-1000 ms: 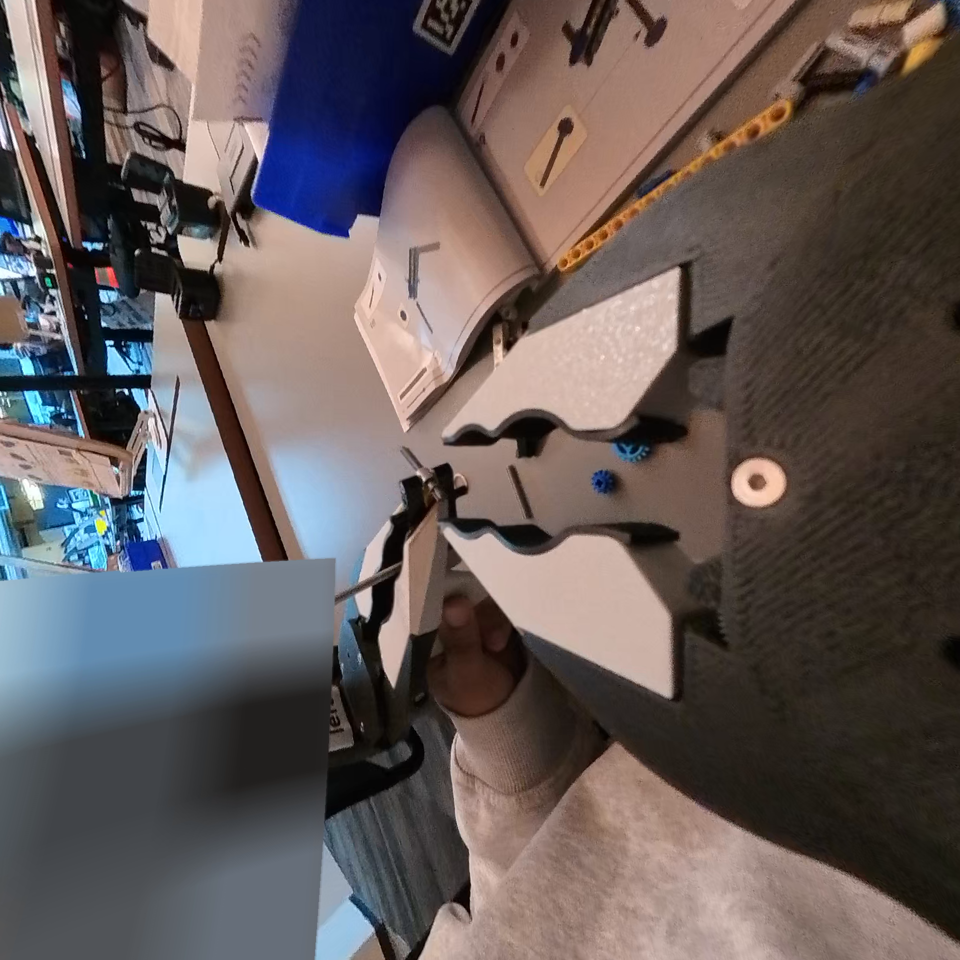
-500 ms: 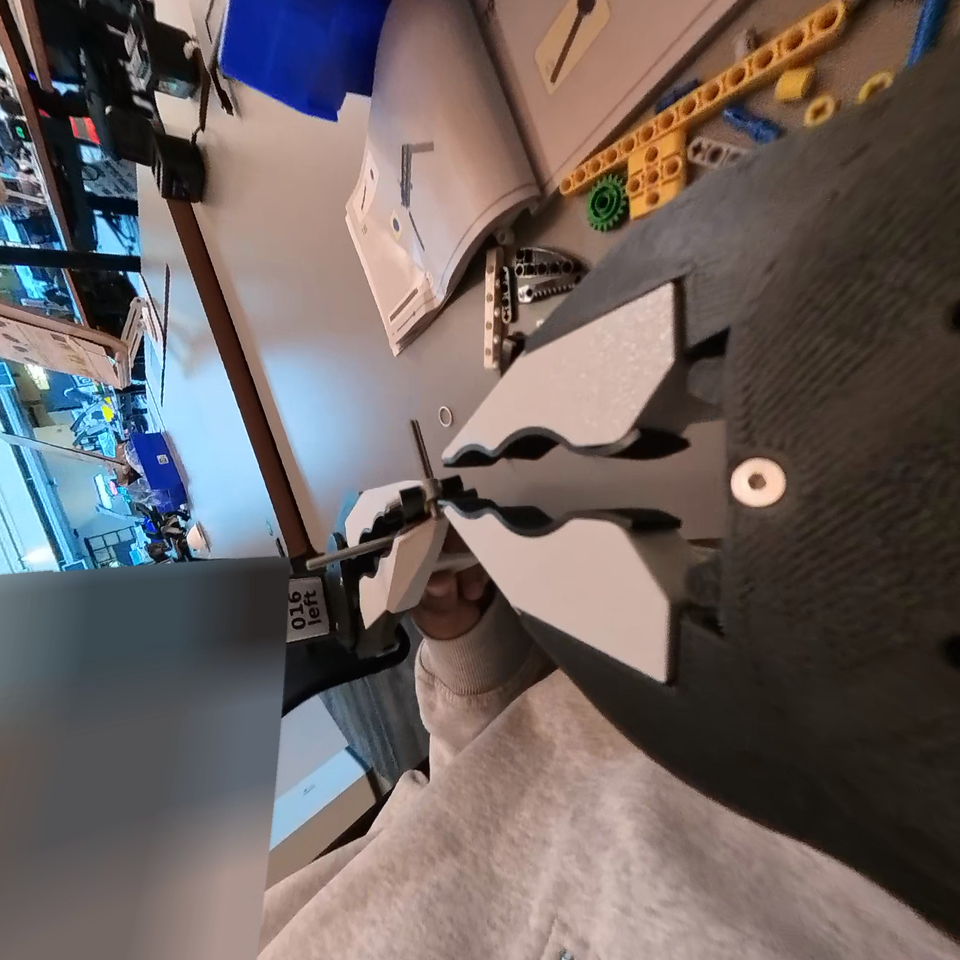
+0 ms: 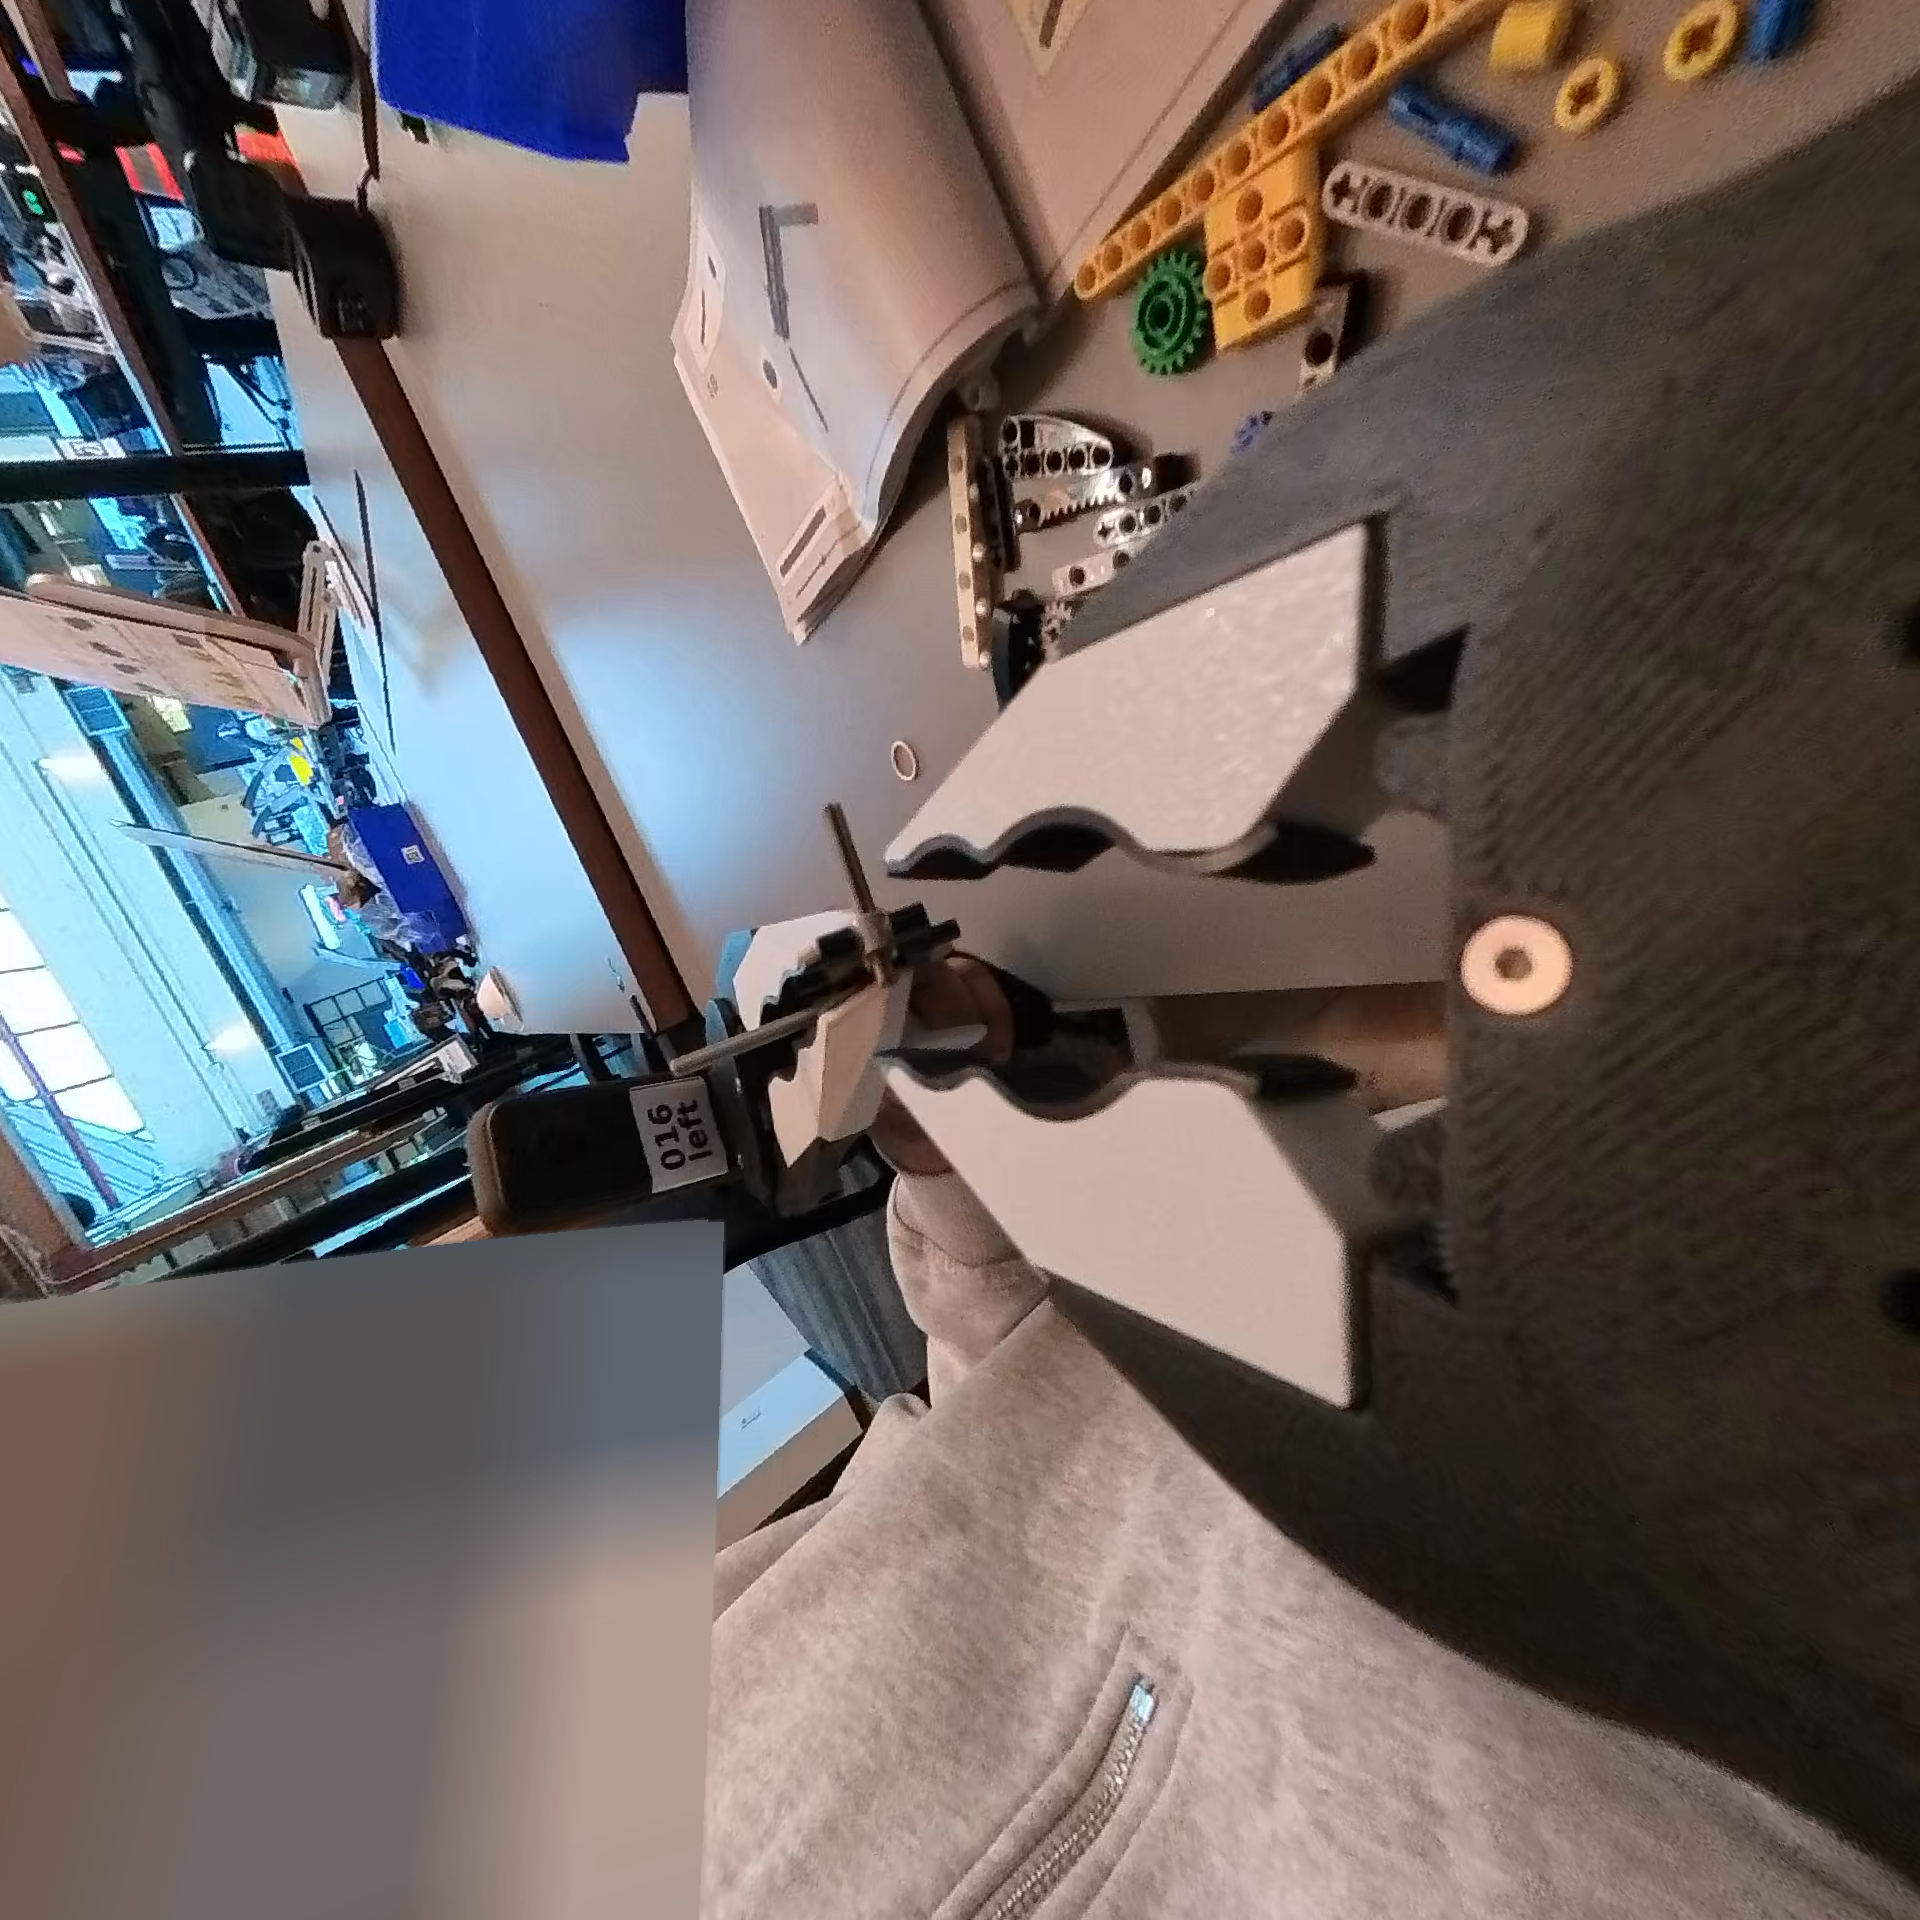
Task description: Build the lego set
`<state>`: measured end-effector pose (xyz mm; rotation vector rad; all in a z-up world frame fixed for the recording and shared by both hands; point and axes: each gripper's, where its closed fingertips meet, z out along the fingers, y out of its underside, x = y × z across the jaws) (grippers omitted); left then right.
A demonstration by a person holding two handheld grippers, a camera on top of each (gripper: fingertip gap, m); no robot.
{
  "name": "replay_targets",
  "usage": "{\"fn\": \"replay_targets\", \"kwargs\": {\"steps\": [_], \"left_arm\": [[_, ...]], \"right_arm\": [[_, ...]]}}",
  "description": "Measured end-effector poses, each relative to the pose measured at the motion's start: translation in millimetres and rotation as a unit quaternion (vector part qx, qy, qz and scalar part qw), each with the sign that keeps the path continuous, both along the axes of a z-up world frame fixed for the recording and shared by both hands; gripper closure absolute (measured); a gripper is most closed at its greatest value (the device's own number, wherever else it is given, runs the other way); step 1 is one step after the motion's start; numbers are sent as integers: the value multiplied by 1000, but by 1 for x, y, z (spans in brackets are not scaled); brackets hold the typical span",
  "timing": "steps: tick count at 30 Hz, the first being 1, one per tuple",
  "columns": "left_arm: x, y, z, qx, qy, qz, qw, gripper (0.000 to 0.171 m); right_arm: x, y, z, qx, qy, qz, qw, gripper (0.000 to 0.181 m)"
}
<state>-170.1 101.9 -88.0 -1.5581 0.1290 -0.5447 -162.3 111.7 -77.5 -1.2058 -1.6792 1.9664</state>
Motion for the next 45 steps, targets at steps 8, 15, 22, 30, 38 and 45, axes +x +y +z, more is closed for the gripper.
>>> {"fn": "replay_targets", "kwargs": {"steps": [8,15,22,30,38,45], "left_arm": [[-3,0,-2,-8,6,9,1000,166],[-8,1,-4,-14,2,21,1000,166],[0,4,-10,-31,14,5,999,166],[32,0,-14,-32,40,-76,996,166],[58,-8,-14,-25,56,-145,987,166],[60,-12,-7,-6,53,-152,987,166]], "right_arm": [[2,25,-9,34,-27,-58,997,151],[11,58,-45,144,-99,-135,975,163],[12,39,-82,233,-136,-107,957,159],[9,29,-34,17,-95,-66,993,153],[15,20,-18,-153,-123,4,981,151],[20,12,-18,-198,-156,50,966,152]]}}
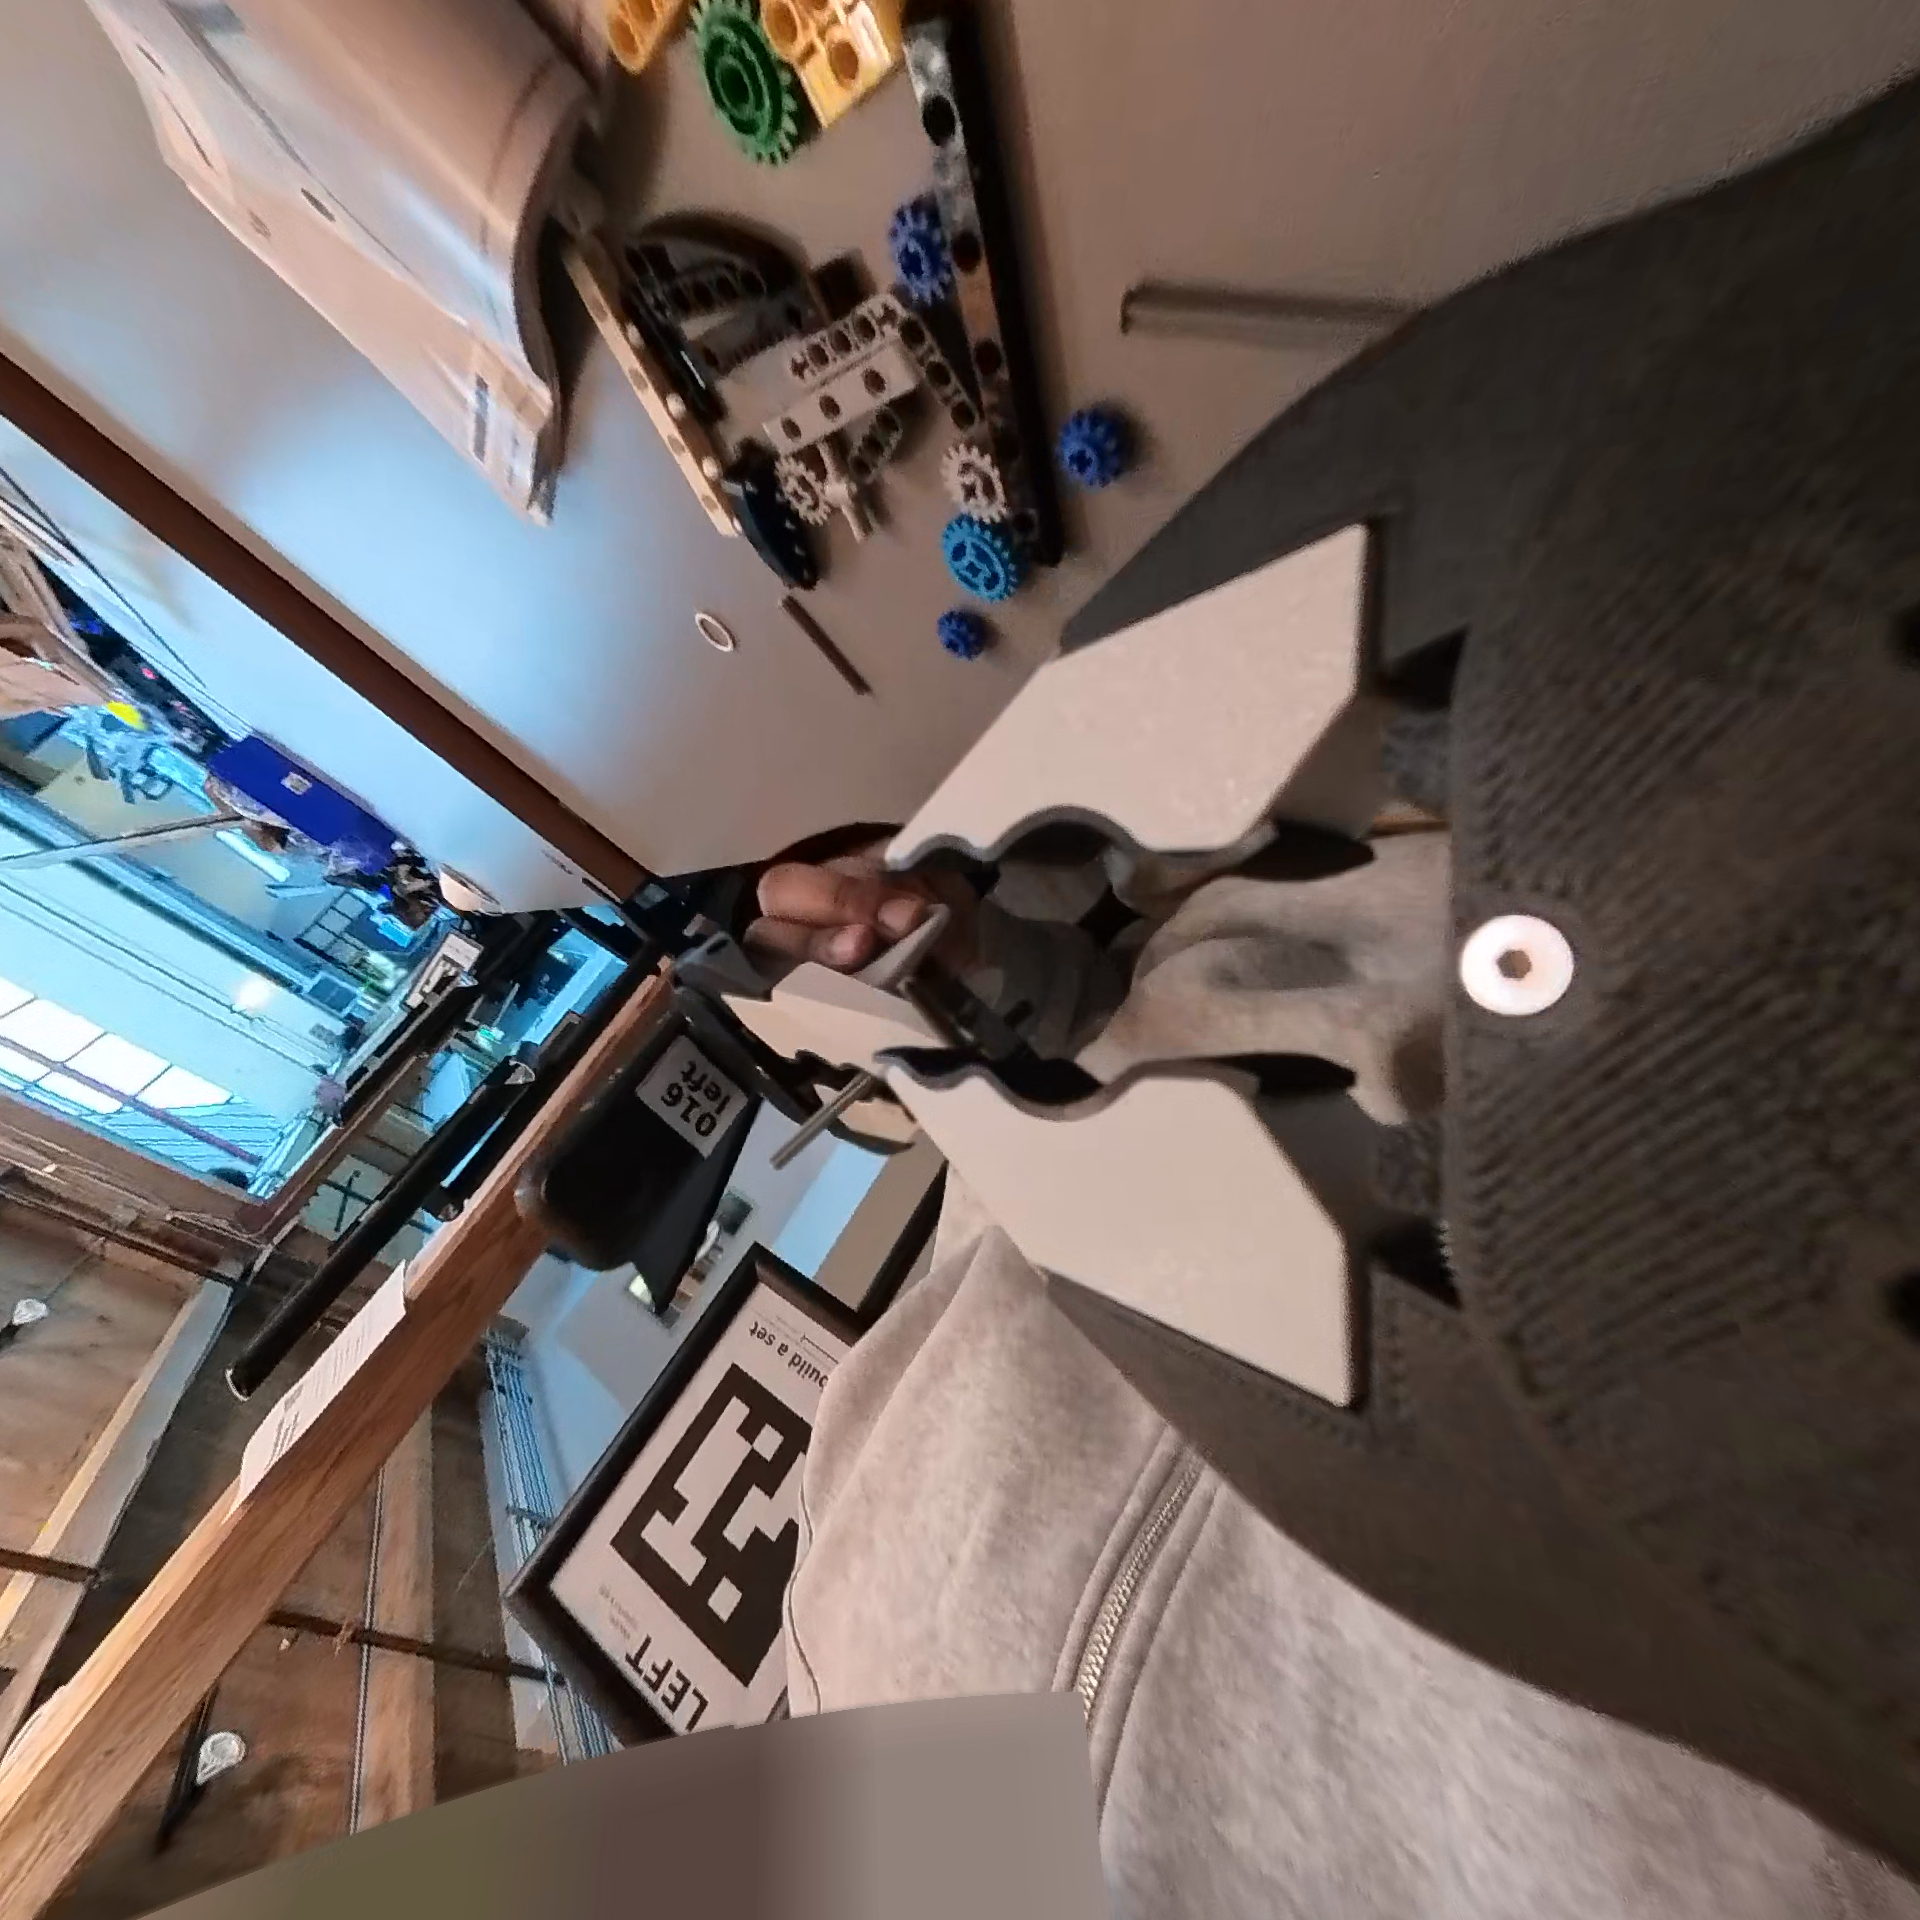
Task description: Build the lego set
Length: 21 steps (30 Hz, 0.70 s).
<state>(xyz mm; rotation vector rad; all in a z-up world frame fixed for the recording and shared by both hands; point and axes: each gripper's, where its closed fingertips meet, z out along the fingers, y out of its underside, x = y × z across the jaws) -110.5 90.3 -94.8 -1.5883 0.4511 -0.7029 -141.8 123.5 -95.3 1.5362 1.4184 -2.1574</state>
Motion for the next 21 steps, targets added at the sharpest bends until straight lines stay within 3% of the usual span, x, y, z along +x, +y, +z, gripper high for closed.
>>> {"fn": "replay_targets", "kwargs": {"steps": [9,12,13,19,21], "left_arm": [[5,-2,0,3,8,-8,1000,166],[7,-2,0,4,11,-11,1000,166],[7,-2,0,4,11,-10,1000,166],[-3,6,-2,2,15,29,999,158],[-13,10,0,2,1,57,998,143]], "right_arm": [[9,-21,-2,-108,-67,91,988,151],[9,-25,-1,-120,-66,102,985,163],[10,-24,3,-129,-57,104,984,174],[5,-17,18,-150,-28,87,984,179],[2,-10,23,-140,-4,64,988,180]]}}
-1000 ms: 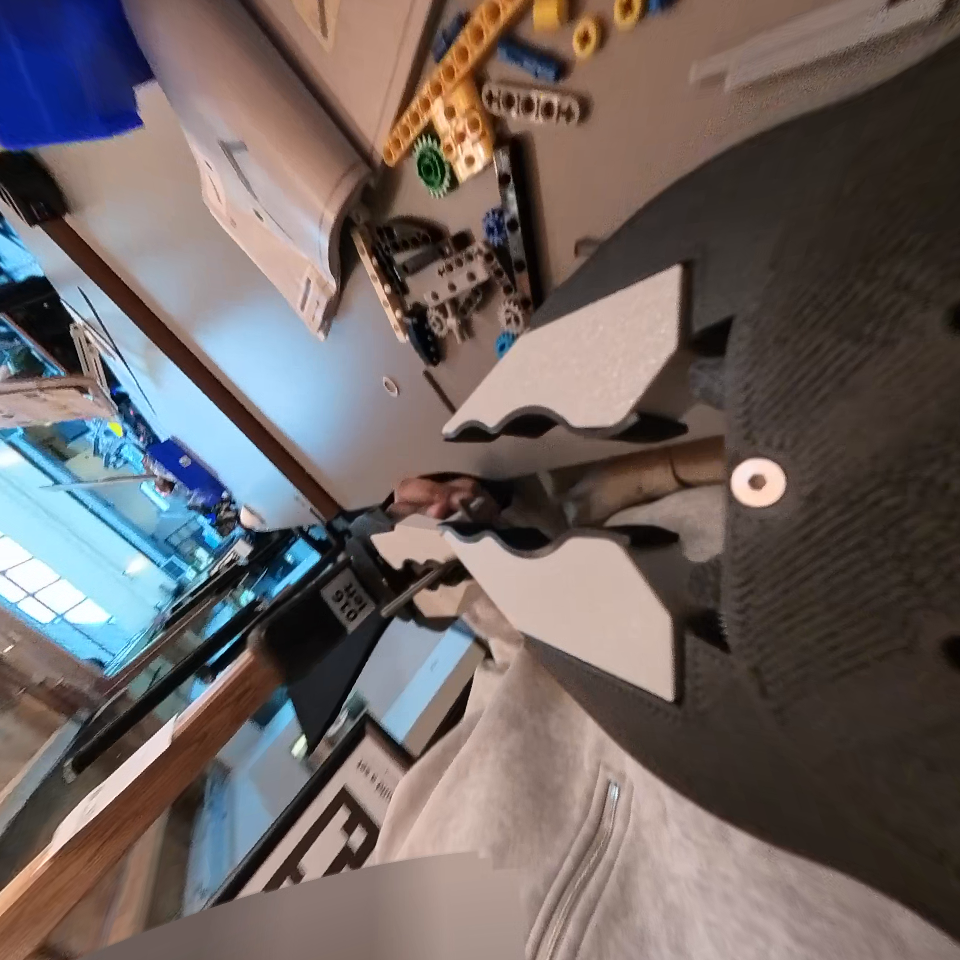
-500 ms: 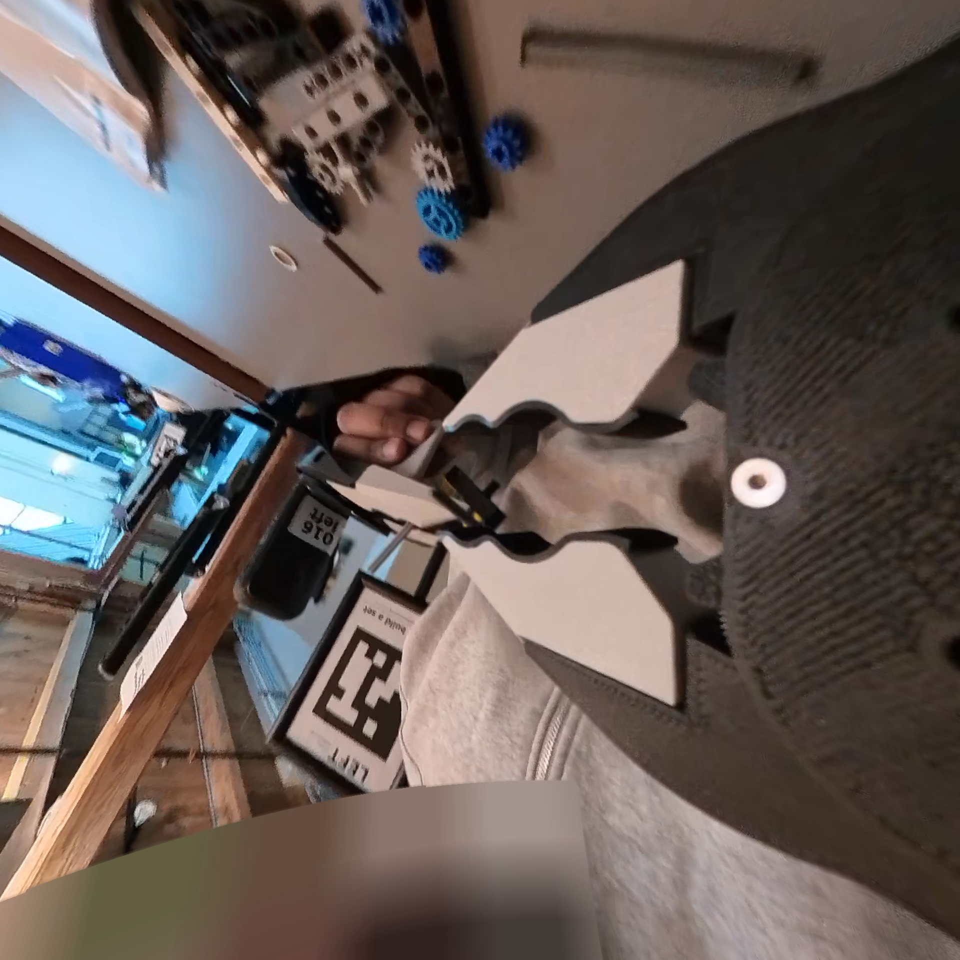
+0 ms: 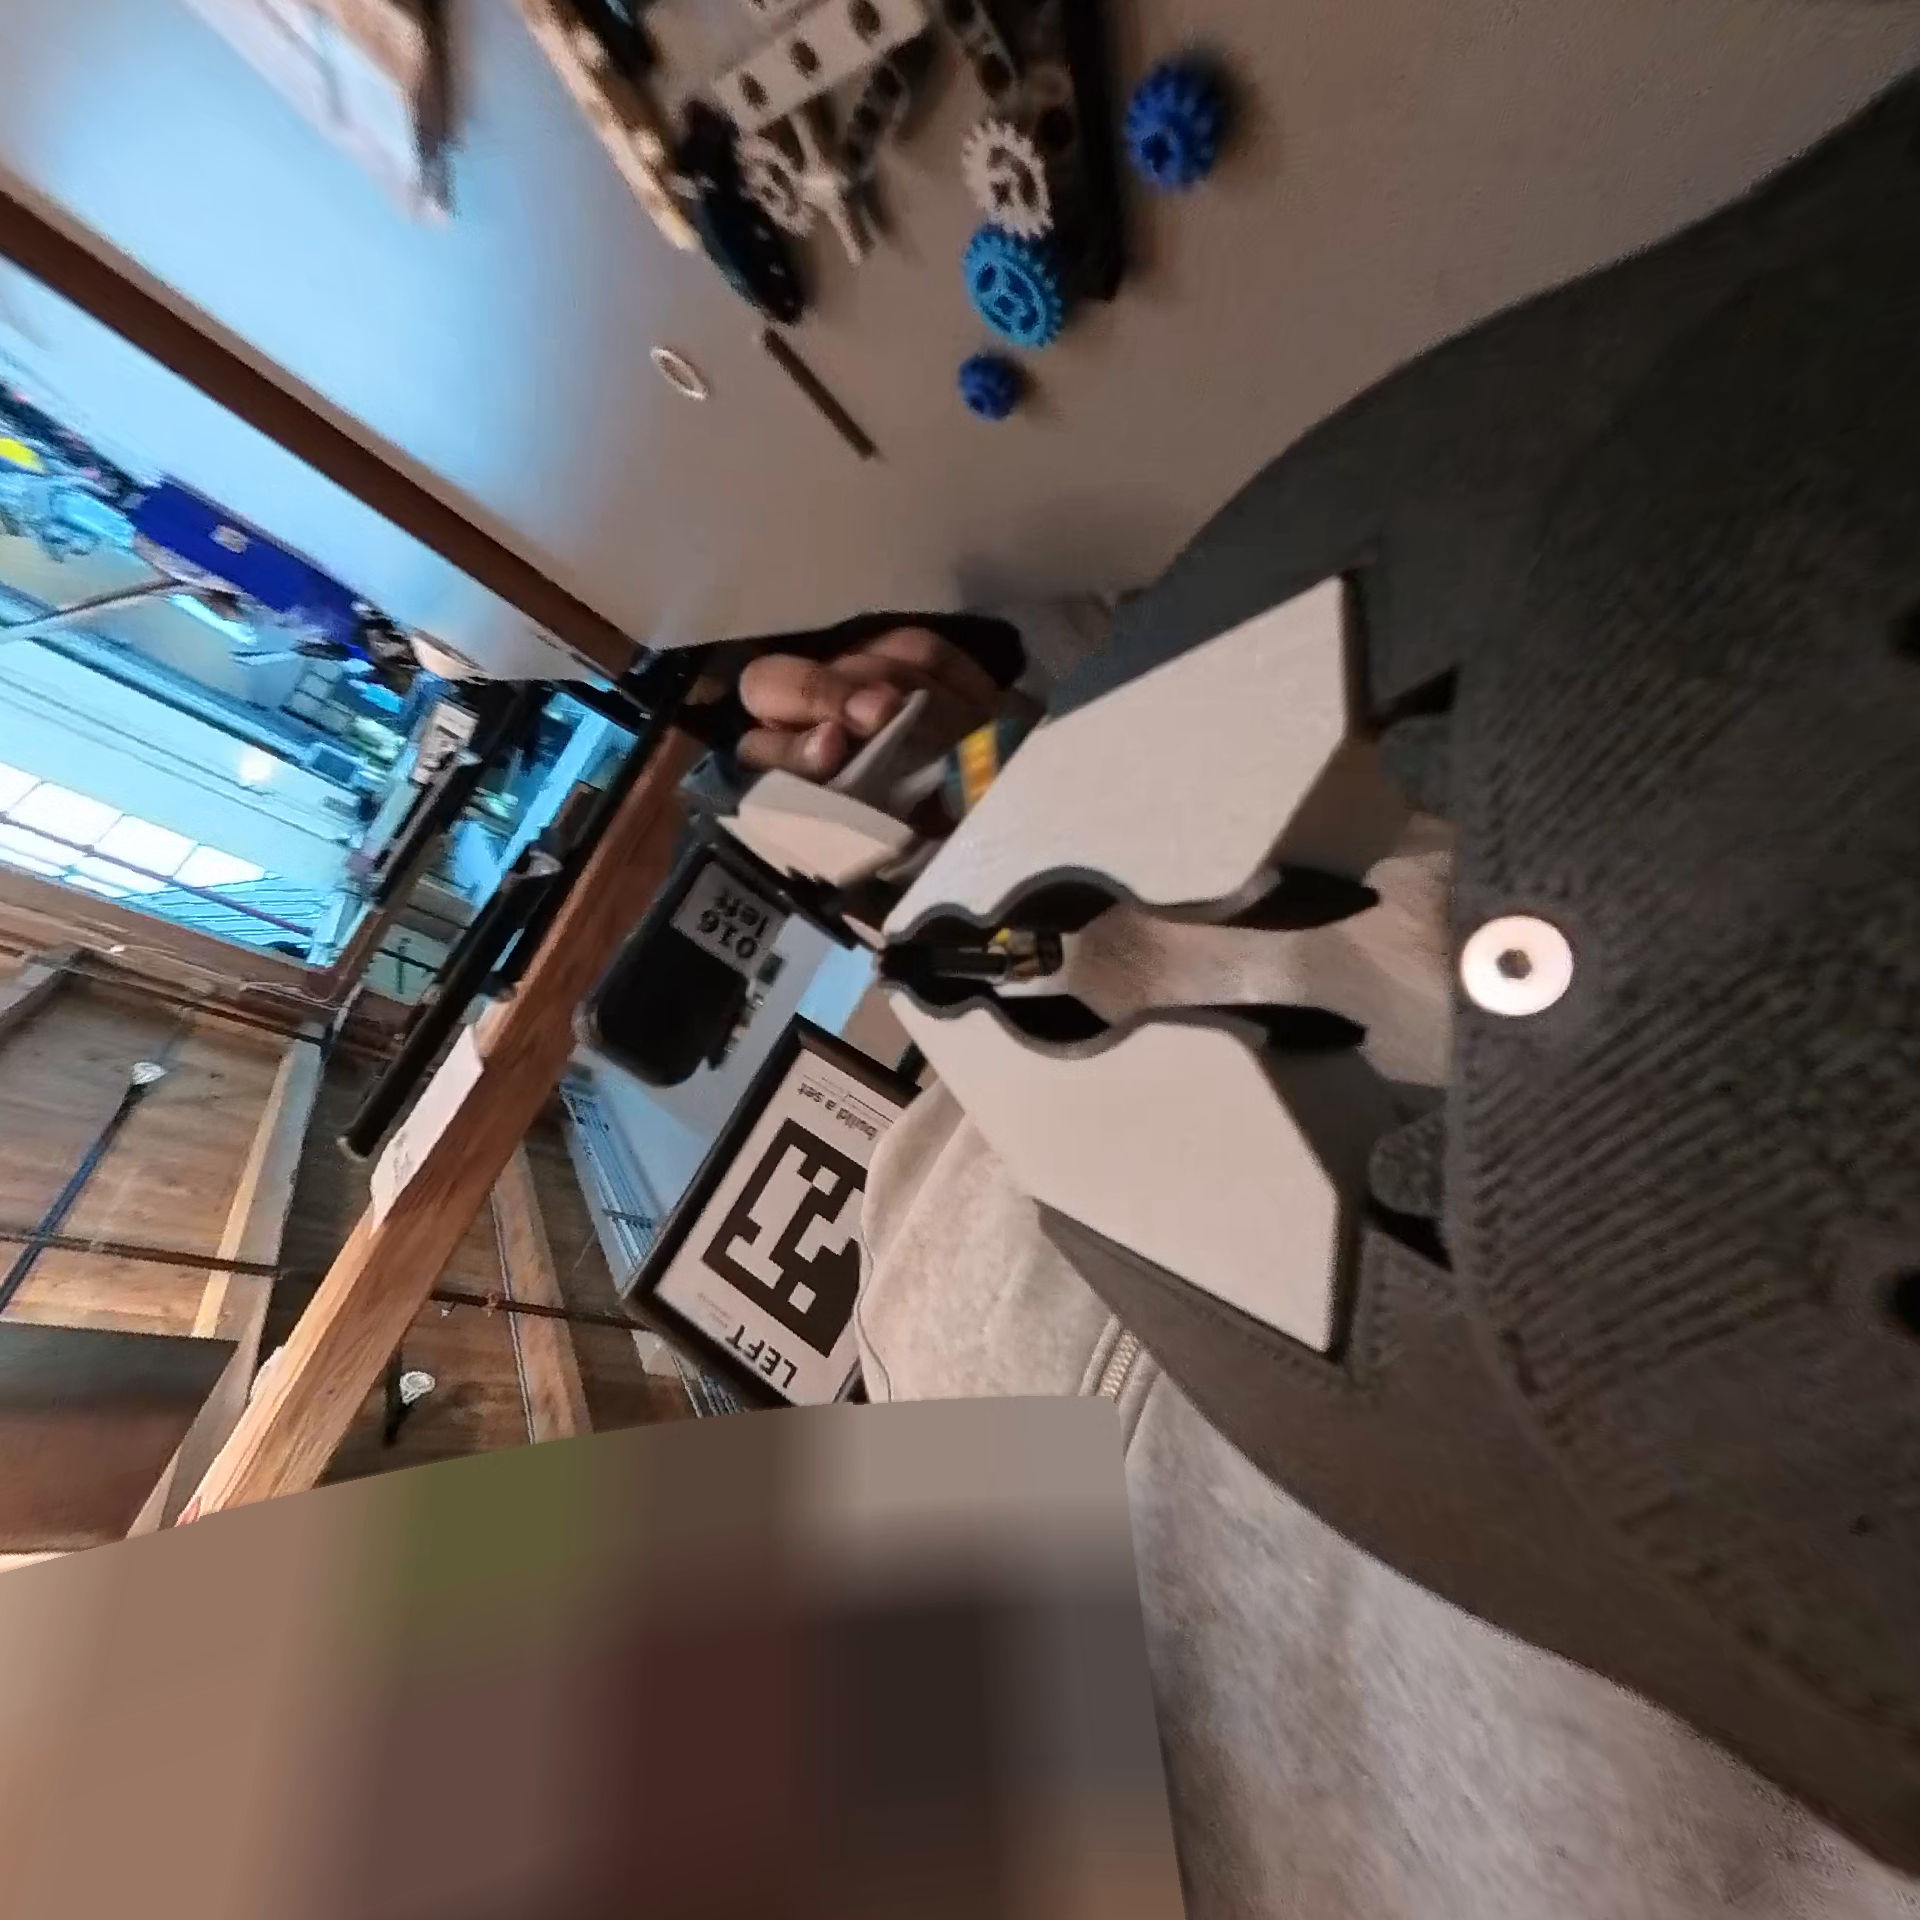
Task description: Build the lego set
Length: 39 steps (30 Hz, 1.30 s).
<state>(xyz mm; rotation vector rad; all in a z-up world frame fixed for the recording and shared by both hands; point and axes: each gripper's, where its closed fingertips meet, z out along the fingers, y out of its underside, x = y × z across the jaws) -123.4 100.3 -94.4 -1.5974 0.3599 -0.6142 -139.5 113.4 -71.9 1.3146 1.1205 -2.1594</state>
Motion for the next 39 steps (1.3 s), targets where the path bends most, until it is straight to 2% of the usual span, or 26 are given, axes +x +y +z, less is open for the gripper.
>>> {"fn": "replay_targets", "kwargs": {"steps": [3,6,9,10,11,12,15,16,20,24,28,35,39], "left_arm": [[-23,6,6,-1,-51,52,997,119],[-47,8,15,-5,-146,82,986,110],[-66,6,23,-3,-256,82,963,113],[-69,5,23,-7,-281,79,956,121],[-70,6,22,-16,-305,72,949,132],[-67,6,22,-25,-336,50,940,137],[-51,8,24,-71,-469,-53,879,137],[-43,12,19,-98,-492,-73,862,137],[-1,18,-3,-204,-478,-124,845,136],[8,12,7,-208,-524,-183,806,136],[4,11,8,-201,-542,-191,793,137],[2,10,7,-202,-544,-194,791,136],[2,8,6,-204,-541,-196,792,135]], "right_arm": [[-4,16,12,34,45,-60,997,180],[-6,27,18,111,90,-119,983,180],[-9,33,17,203,115,-162,959,179],[-10,35,17,231,125,-177,948,180],[-10,36,19,258,140,-193,936,180],[-11,36,20,286,160,-206,922,179],[-10,23,17,380,222,-205,874,179],[-9,16,13,407,234,-192,862,179],[-4,-2,6,482,279,-156,816,180],[1,-9,1,518,307,-120,789,180],[4,-15,-3,524,327,-100,780,180],[8,-18,-2,528,358,-84,766,180],[15,-23,2,516,375,-63,767,180]]}}
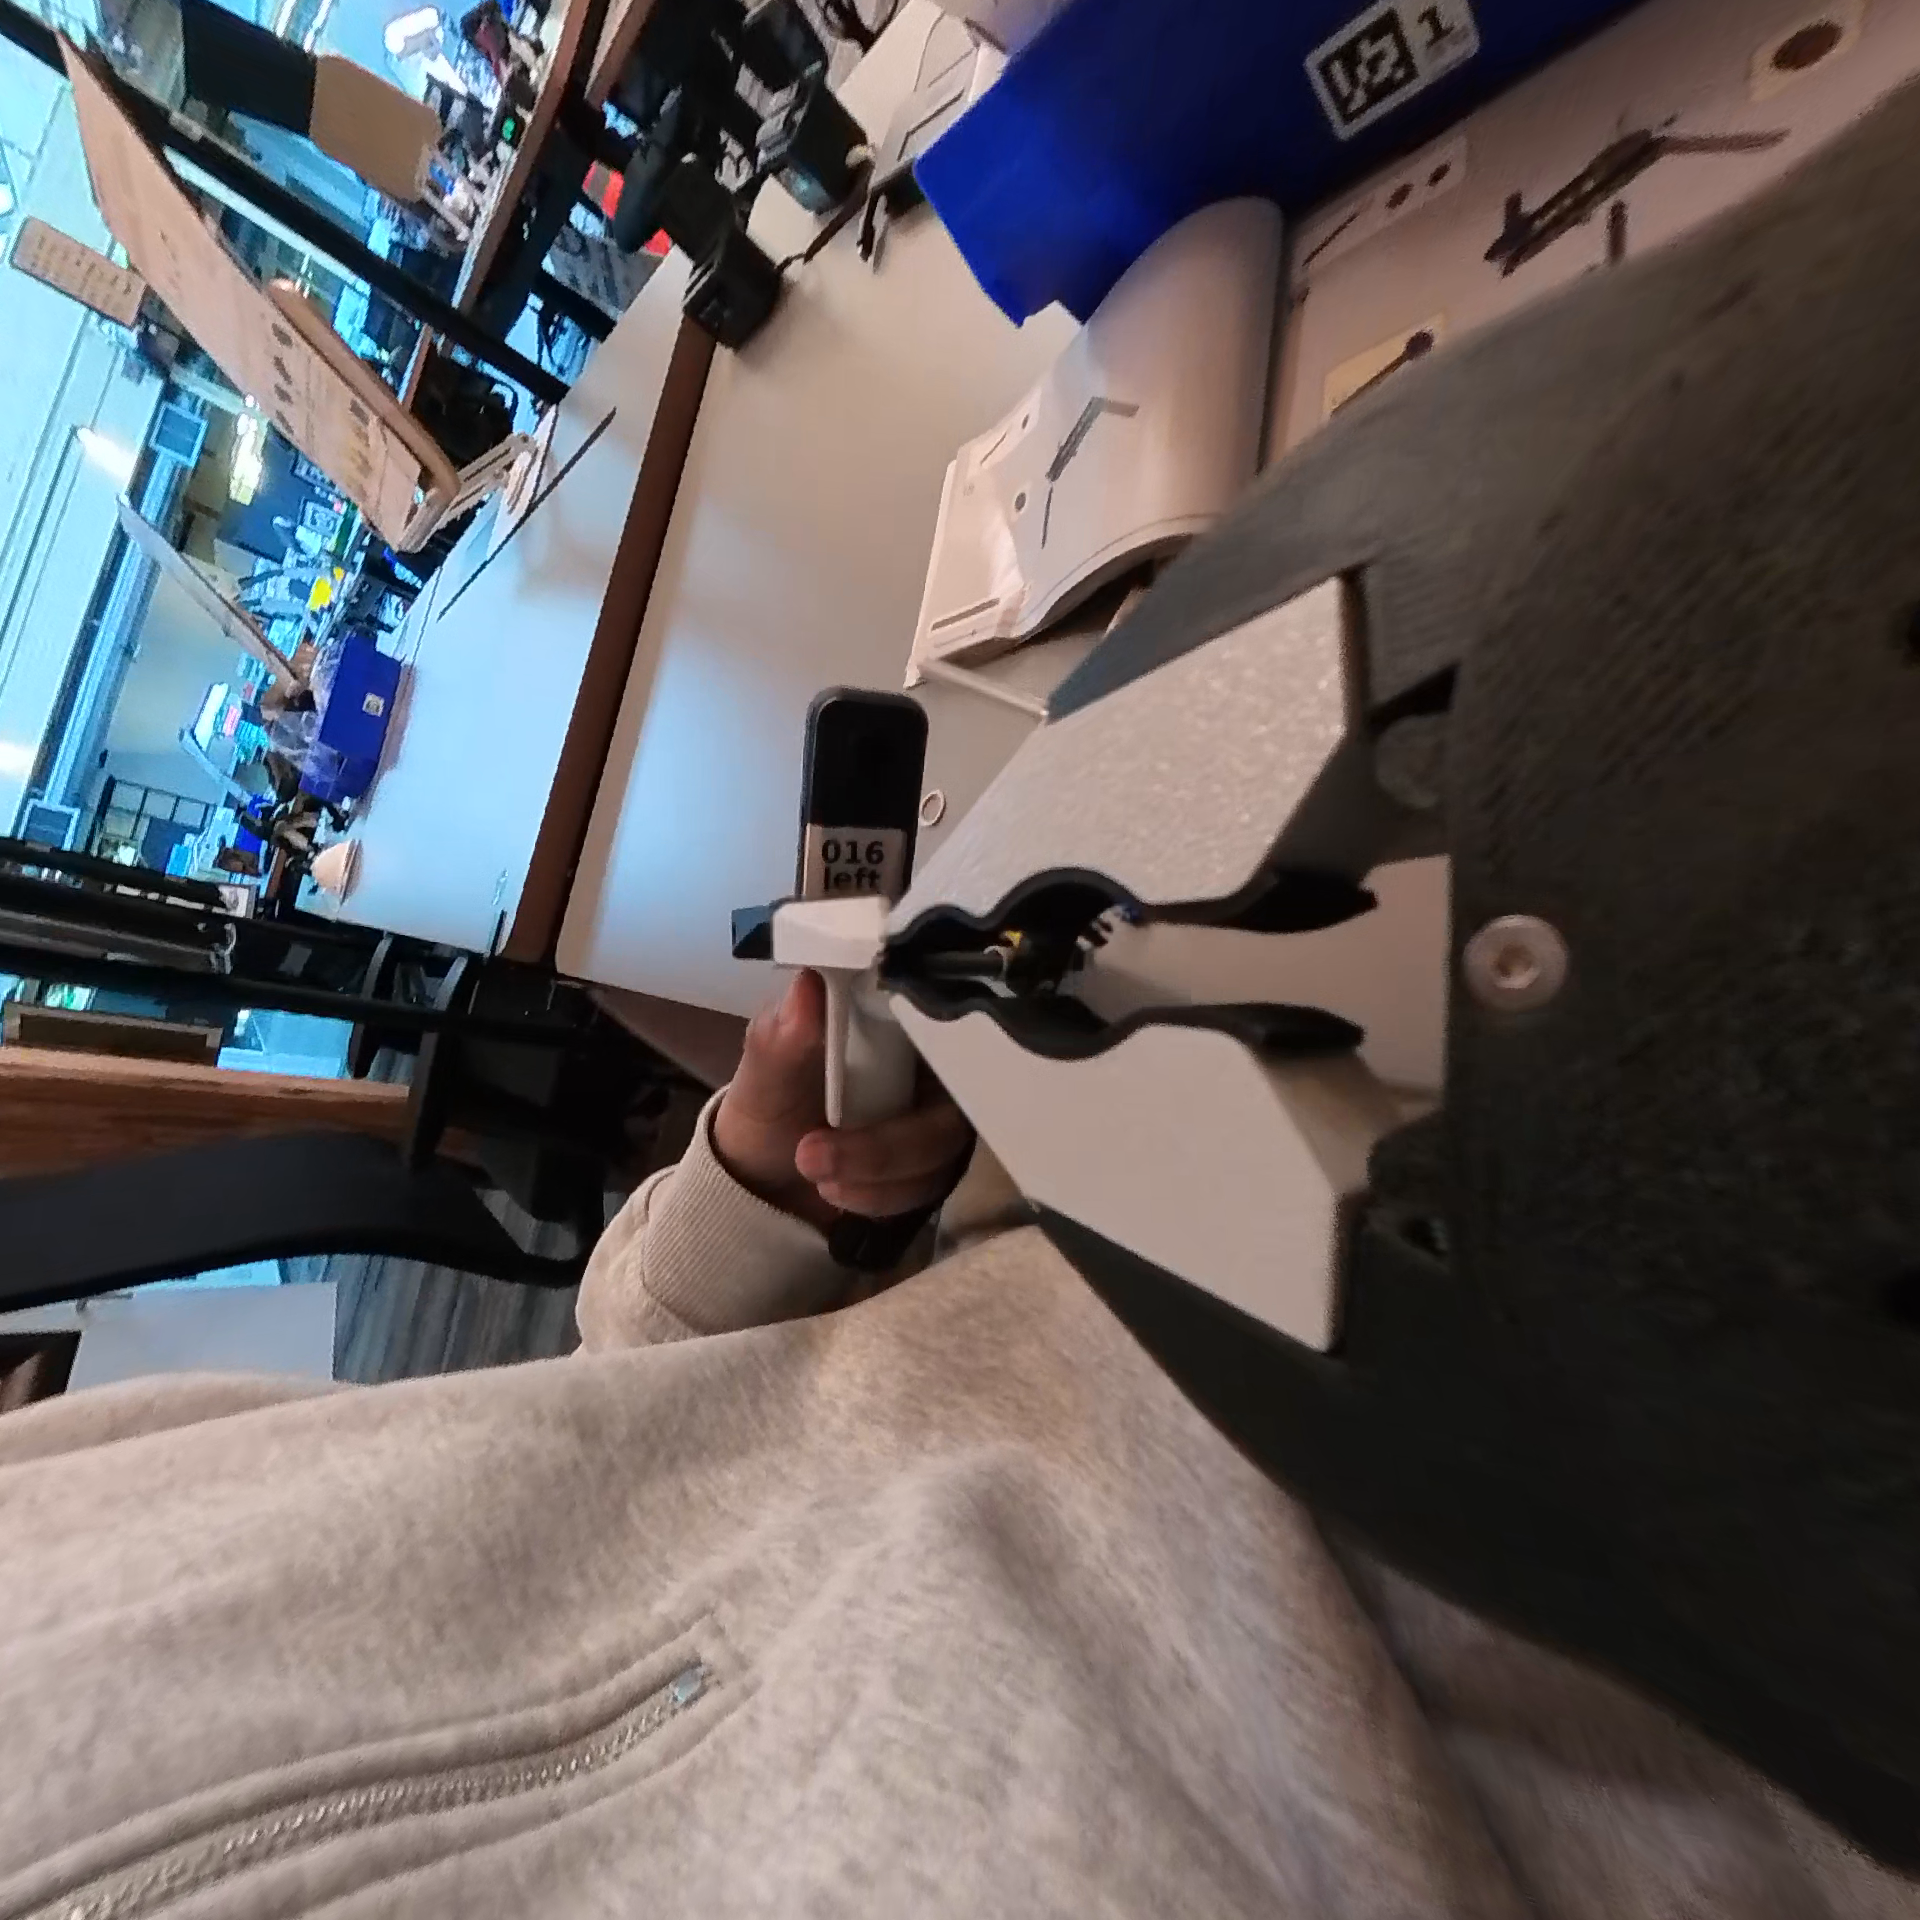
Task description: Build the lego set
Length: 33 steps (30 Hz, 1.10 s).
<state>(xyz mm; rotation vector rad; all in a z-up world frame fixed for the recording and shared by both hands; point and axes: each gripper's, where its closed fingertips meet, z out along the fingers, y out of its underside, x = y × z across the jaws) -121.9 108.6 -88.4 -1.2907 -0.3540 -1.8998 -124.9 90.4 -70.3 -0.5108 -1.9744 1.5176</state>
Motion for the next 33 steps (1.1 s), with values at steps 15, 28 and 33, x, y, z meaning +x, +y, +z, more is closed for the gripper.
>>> {"fn": "replay_targets", "kwargs": {"steps": [15,28,33], "left_arm": [[11,-2,-5,-4,29,-20,999,155],[-1,2,-3,-3,27,24,999,150],[-2,3,-5,-7,29,29,999,148]], "right_arm": [[11,-7,-15,100,-2,40,994,179],[0,0,-10,91,36,-11,995,180],[-1,-1,-11,91,49,-25,994,179]]}}
